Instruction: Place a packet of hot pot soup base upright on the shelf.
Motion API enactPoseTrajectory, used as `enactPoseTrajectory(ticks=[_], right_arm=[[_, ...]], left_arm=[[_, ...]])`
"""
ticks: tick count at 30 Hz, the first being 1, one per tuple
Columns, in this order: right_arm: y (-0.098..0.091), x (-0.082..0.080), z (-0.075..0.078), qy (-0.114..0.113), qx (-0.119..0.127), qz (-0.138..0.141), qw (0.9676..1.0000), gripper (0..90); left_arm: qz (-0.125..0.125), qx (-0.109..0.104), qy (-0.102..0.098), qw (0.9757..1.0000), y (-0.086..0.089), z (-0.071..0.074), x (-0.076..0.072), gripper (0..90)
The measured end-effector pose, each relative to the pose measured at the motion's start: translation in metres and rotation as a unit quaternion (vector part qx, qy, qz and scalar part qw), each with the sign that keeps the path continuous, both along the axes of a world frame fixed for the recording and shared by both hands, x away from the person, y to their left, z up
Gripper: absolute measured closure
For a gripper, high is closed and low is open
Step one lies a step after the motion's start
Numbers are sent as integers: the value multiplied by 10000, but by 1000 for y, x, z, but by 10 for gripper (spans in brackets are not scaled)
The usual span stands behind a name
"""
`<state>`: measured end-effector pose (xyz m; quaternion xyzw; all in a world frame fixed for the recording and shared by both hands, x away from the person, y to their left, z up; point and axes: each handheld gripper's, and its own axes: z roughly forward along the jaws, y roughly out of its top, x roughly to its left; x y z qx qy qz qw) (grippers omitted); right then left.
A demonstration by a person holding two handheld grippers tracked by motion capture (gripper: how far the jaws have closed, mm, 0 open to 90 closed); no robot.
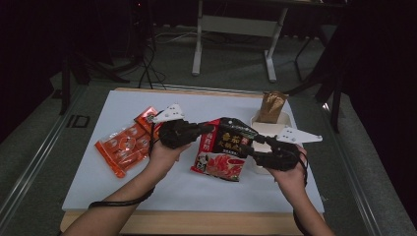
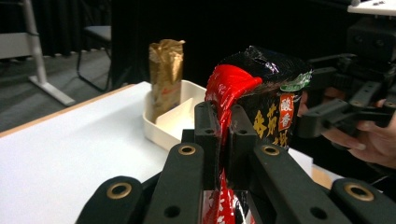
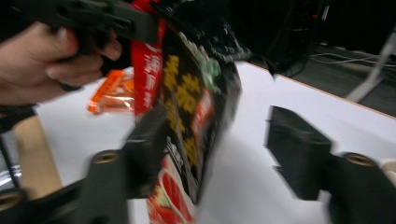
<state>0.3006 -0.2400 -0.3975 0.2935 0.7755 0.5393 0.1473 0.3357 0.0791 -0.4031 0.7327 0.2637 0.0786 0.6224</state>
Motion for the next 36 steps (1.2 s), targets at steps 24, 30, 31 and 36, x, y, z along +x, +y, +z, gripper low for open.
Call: enactPoseTrajectory(ticks=[24, 30, 31, 36], right_arm=[[4, 18, 5, 503, -158, 204, 9984, 760], [6, 16, 13, 386, -216, 281, 9986, 767], [7, 16, 14, 368, -221, 303, 9986, 767], [9, 17, 20, 268, -275, 356, 9986, 768]], left_arm=[[-82, 102, 82, 9999, -11, -11, 1, 842], [-141, 74, 157, 9998, -6, -9, 0, 801], [-144, 54, 174, 9997, -4, -9, 0, 775], [-219, -59, 198, 9995, 4, -7, -1, 588]])
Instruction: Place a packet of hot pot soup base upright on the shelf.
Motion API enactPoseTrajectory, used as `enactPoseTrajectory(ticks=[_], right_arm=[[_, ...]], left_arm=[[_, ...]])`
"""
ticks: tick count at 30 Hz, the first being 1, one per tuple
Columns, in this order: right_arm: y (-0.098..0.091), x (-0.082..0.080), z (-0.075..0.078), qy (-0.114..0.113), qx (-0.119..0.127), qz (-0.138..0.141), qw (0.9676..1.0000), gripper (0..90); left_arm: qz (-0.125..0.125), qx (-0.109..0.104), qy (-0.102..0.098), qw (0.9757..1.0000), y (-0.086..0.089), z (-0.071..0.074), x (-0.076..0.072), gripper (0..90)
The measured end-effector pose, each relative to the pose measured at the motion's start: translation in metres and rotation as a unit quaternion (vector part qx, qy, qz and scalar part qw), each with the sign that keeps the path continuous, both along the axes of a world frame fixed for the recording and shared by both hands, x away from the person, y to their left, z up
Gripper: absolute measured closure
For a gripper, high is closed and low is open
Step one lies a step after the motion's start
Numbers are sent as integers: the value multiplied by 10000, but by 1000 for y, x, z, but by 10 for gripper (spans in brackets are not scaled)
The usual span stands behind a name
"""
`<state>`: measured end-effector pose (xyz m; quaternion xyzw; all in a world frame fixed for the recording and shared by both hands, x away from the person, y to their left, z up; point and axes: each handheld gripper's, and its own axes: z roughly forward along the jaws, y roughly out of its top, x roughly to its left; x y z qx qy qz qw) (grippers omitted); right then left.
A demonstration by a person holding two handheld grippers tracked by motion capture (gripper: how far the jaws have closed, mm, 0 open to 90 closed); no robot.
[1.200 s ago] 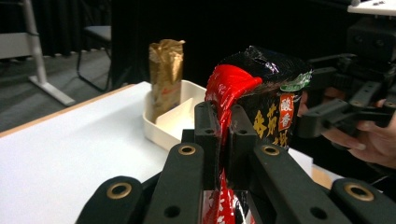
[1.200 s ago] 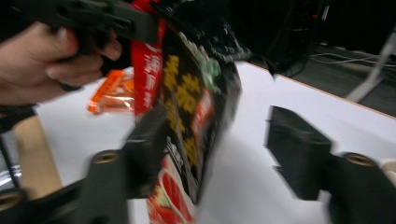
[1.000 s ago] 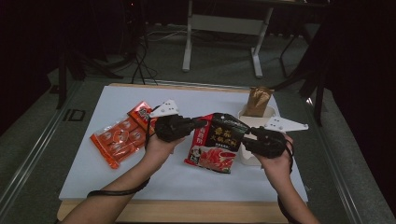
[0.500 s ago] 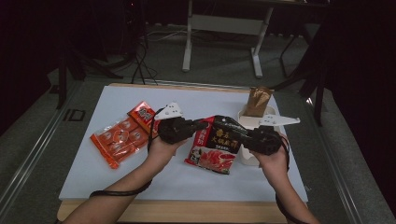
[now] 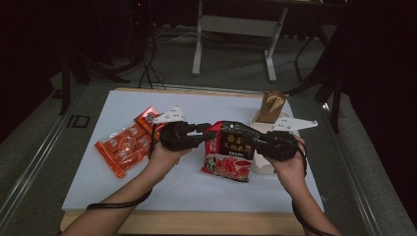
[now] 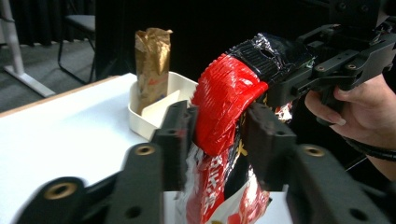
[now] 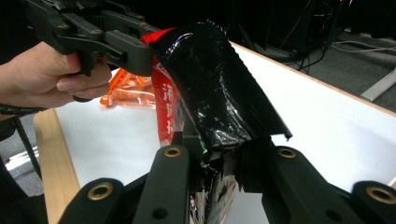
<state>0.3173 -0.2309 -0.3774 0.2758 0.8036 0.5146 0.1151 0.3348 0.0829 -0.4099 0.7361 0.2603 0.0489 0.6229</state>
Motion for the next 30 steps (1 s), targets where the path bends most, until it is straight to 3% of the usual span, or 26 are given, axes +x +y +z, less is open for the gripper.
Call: enactPoseTrajectory(ticks=[3, 5, 12, 14, 16, 18, 20, 27, 30], right_arm=[[0, 1, 2, -10, 5, -4, 10000, 768], [-2, 2, 5, -30, 31, -6, 10000, 768], [-9, 3, 23, -209, 205, -85, 9995, 767], [-12, 4, 28, -259, 246, -107, 9993, 767], [-15, 6, 34, -307, 273, -140, 9991, 767], [-19, 8, 41, -361, 330, -185, 9986, 767], [-23, 10, 47, -418, 363, -233, 9982, 766], [-39, 16, 67, -638, 389, -462, 9961, 766], [-47, 22, 72, -651, 392, -581, 9954, 765]], left_arm=[[100, -14, -21, 9999, 3, 1, -1, 504], [114, -18, 32, 9999, 9, 1, -2, 495], [18, -44, 133, 9999, 16, -5, -4, 248], [16, 38, 130, 9999, 15, -8, -5, 157], [53, 154, 73, 9998, 14, -12, -7, 137], [-3, 166, 136, 9998, 15, -15, -7, 117], [-72, 227, 231, 9994, 15, -19, -7, 18], [25, 491, 55, 9988, 19, -30, -13, 12], [6, 566, 70, 9984, 21, -34, -15, 13]])
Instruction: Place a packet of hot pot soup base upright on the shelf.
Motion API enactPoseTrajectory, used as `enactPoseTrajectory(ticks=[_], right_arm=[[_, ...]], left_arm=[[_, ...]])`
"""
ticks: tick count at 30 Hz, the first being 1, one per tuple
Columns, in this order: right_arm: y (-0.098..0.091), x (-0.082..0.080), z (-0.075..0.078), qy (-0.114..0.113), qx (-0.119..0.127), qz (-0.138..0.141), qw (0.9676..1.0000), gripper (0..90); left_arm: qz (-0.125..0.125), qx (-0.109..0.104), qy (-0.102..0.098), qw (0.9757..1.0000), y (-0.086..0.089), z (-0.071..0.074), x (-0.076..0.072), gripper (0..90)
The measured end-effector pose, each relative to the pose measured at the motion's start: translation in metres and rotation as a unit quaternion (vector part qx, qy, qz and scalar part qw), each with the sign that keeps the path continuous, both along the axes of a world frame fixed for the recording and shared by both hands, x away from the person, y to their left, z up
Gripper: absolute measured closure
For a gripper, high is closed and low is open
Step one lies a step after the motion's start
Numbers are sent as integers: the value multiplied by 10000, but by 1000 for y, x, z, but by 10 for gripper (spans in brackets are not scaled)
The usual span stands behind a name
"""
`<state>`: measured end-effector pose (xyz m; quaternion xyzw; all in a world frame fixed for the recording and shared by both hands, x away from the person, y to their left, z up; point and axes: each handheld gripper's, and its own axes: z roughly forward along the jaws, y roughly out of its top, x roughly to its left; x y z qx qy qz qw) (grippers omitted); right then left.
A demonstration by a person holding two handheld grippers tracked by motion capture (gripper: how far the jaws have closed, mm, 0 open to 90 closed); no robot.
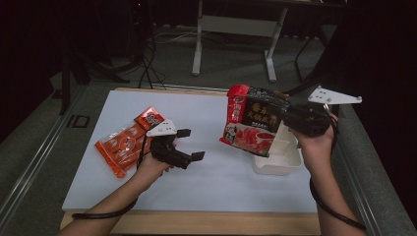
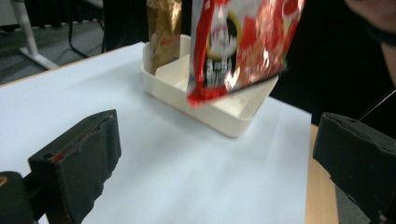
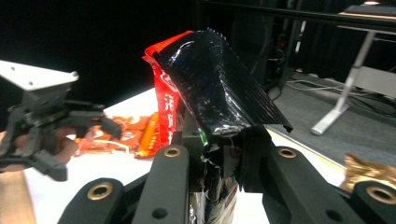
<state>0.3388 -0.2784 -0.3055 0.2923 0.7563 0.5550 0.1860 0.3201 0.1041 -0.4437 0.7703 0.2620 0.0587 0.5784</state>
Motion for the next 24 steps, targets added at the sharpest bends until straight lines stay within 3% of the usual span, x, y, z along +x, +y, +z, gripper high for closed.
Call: enactPoseTrajectory(ticks=[3, 6, 15, 18, 21, 24], right_arm=[[-10, 6, 2, 11, 21, -125, 9999, 765], [-20, 11, 3, 8, 21, -262, 9997, 765], [-54, 27, -6, 72, -15, -741, 9972, 764], [-67, 34, -12, 117, 18, -853, 9963, 762], [-80, 43, -19, 198, 31, -977, 9950, 762], [-88, 52, -24, 239, -8, -1040, 9943, 761]], left_arm=[[-20, 168, 22, 9999, 3, -6, -2, 13], [12, 173, 98, 9998, 8, -13, -4, 13], [201, 482, 212, 9984, 25, -39, -10, 13], [463, 645, 121, 9968, 31, -44, -14, 12], [563, 629, 242, 9961, 37, -50, -16, 6], [587, 460, 323, 9967, 43, -55, -18, 6]])
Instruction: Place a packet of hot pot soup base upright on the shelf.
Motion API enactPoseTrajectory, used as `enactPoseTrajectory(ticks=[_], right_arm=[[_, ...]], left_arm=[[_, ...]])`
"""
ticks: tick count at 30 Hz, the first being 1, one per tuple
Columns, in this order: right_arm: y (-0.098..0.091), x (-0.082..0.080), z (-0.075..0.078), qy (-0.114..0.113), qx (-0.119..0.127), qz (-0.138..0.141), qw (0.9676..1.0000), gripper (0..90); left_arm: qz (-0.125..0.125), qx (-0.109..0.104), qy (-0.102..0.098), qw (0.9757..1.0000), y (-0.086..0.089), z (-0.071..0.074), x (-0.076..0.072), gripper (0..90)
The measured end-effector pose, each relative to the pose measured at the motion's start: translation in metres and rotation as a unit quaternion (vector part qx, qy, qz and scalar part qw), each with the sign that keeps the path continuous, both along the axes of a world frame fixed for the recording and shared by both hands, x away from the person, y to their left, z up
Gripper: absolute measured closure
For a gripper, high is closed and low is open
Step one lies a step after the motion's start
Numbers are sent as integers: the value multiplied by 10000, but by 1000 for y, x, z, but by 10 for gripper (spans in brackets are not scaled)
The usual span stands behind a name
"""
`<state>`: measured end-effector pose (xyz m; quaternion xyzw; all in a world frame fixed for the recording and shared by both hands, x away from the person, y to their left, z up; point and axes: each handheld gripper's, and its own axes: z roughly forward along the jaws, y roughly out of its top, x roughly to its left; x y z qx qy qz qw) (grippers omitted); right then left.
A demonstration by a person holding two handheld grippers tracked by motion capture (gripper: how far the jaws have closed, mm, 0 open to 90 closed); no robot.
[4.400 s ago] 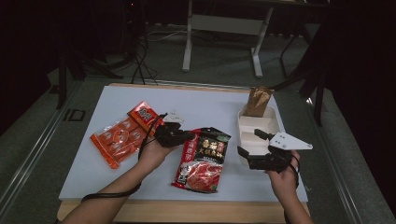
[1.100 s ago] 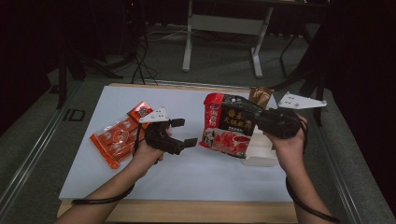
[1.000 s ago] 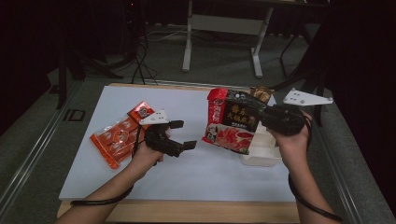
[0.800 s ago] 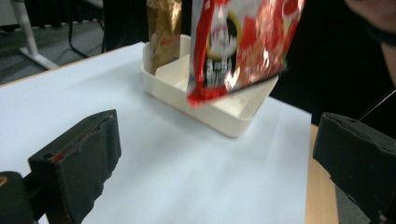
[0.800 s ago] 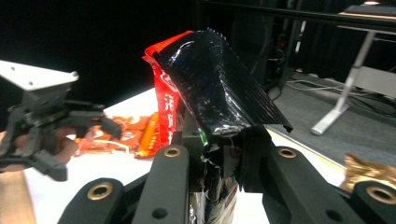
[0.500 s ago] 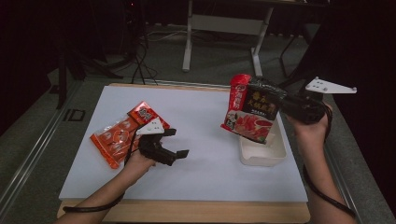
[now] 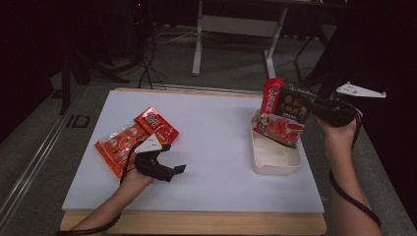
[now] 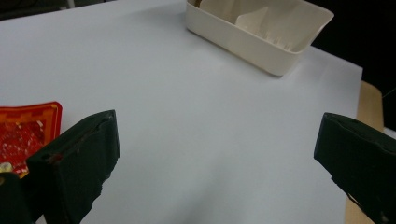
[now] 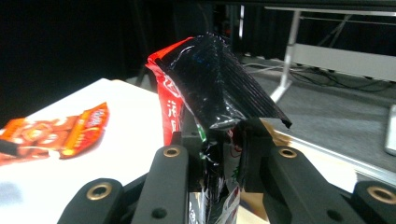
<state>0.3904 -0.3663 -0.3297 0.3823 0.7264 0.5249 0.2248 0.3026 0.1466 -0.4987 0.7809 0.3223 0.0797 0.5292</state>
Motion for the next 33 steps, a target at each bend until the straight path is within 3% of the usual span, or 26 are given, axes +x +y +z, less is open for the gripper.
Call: enactPoseTrajectory(ticks=[5, 11, 20, 33], right_arm=[[-7, 14, -8, -58, -74, 133, 9999, 758], [-10, 30, -21, -57, -48, 167, 9998, 756], [-5, 48, -40, 95, -155, 115, 9998, 750], [1, 54, -52, 123, 86, 313, 9994, 744]], left_arm=[[31, -123, -3, 9999, 5, -4, -1, 6], [-58, -10, -106, 9999, 0, -8, -4, 6], [-190, -60, -62, 9998, -3, -11, -3, 6], [-257, -94, -66, 9996, -3, -12, -4, 7]])
